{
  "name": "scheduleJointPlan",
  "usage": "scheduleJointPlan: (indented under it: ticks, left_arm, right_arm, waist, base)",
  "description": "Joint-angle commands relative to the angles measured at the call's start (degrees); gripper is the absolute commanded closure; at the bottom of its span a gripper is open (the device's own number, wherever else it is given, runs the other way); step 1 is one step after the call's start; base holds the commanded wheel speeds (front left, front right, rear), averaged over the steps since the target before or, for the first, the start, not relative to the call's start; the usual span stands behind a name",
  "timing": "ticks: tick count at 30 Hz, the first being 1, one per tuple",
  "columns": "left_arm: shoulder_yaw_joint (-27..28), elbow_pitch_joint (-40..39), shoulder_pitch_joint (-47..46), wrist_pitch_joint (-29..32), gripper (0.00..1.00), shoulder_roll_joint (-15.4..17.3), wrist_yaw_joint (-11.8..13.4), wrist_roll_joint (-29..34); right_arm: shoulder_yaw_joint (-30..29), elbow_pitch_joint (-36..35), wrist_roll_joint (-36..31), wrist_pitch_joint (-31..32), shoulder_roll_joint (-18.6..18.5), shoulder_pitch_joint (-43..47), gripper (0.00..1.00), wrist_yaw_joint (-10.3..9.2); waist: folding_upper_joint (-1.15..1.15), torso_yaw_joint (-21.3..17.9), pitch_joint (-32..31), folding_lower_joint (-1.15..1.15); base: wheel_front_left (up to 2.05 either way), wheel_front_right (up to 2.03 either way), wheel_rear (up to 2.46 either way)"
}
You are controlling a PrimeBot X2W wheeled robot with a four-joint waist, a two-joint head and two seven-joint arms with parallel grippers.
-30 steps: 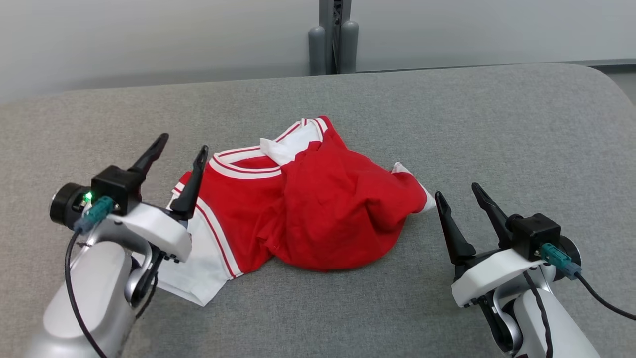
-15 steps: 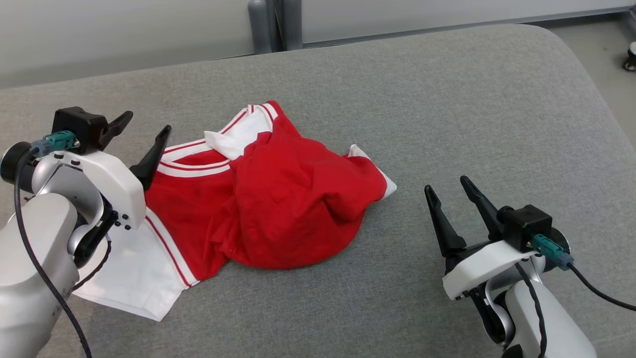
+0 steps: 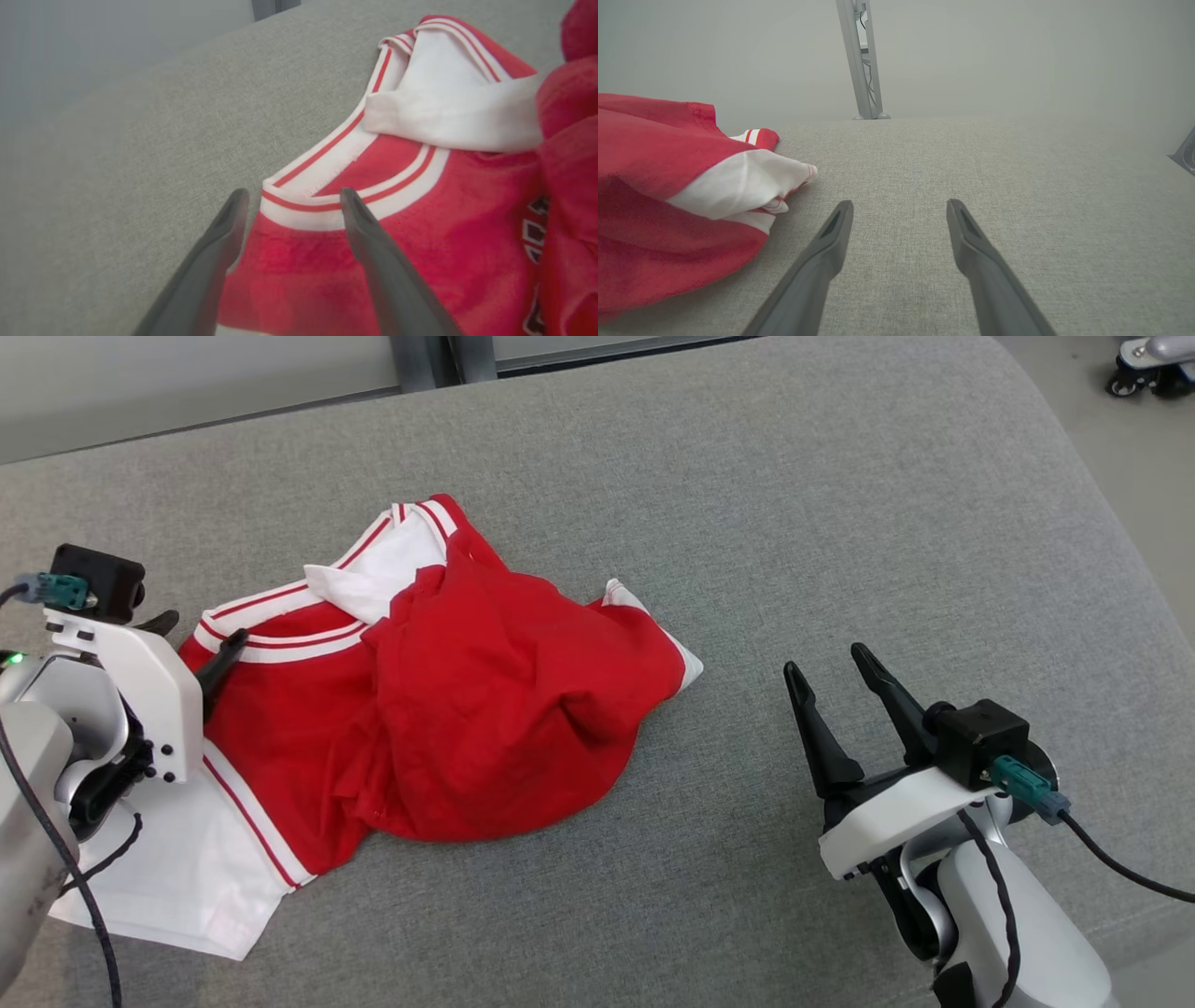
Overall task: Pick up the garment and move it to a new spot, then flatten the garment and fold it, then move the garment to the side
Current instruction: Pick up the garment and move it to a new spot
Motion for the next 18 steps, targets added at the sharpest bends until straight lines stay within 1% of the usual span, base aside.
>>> scheduleJointPlan:
  ticks: [1, 9, 10, 11, 12, 13, 18]
  left_arm:
    - [-0.2, 0.7, -1.2, 0.0, 0.00, 0.6, 0.0, -1.2]
    - [-4.3, 2.6, -2.1, 1.8, 0.00, 0.3, 0.0, -6.5]
    - [-4.8, 2.4, -2.1, 2.0, 0.39, 0.3, 0.0, -7.3]
    - [-5.3, 2.3, -2.2, 2.2, 0.72, 0.2, 0.0, -7.9]
    - [-6.0, 2.1, -2.6, 2.0, 0.98, 0.3, 0.0, -8.1]
    - [-6.5, 1.8, -3.0, 1.2, 1.00, 0.5, 0.0, -8.0]
    - [-8.9, -0.2, -5.3, -4.3, 1.00, 0.5, 0.0, -8.2]
  right_arm:
    - [0.2, -0.2, 0.5, -0.4, -0.2, -0.7, 0.00, 0.00]
    - [0.3, -0.4, 0.9, -0.4, -0.3, -1.1, 0.00, 0.00]
    - [0.1, -0.5, 0.8, -0.4, -0.3, -1.1, 0.00, 0.00]
    - [-0.1, -0.5, 0.6, -0.4, -0.3, -1.2, 0.00, 0.00]
    - [-0.2, -0.6, 0.5, -0.4, -0.2, -1.2, 0.00, 0.00]
    - [-0.2, -0.6, 0.3, -0.4, -0.2, -1.2, 0.00, 0.00]
    - [-0.9, -0.6, -0.3, -0.4, -0.3, -0.7, 0.00, 0.00]
  waist:
    - [0.00, -0.5, 0.7, 0.00]
    - [0.00, -1.1, 2.0, 0.00]
    - [0.00, -1.0, 2.0, 0.00]
    - [0.00, -0.8, 2.0, 0.00]
    - [0.00, -0.7, 2.0, 0.00]
    - [0.00, -0.4, 1.9, 0.00]
    - [0.00, 1.4, 0.9, 0.00]
  base:
    - [0.00, 0.00, 0.00]
    - [0.00, 0.00, 0.00]
    - [0.00, 0.00, 0.00]
    - [0.00, 0.00, 0.00]
    - [0.00, 0.00, 0.00]
    - [0.00, 0.00, 0.00]
    - [0.00, 0.00, 0.00]
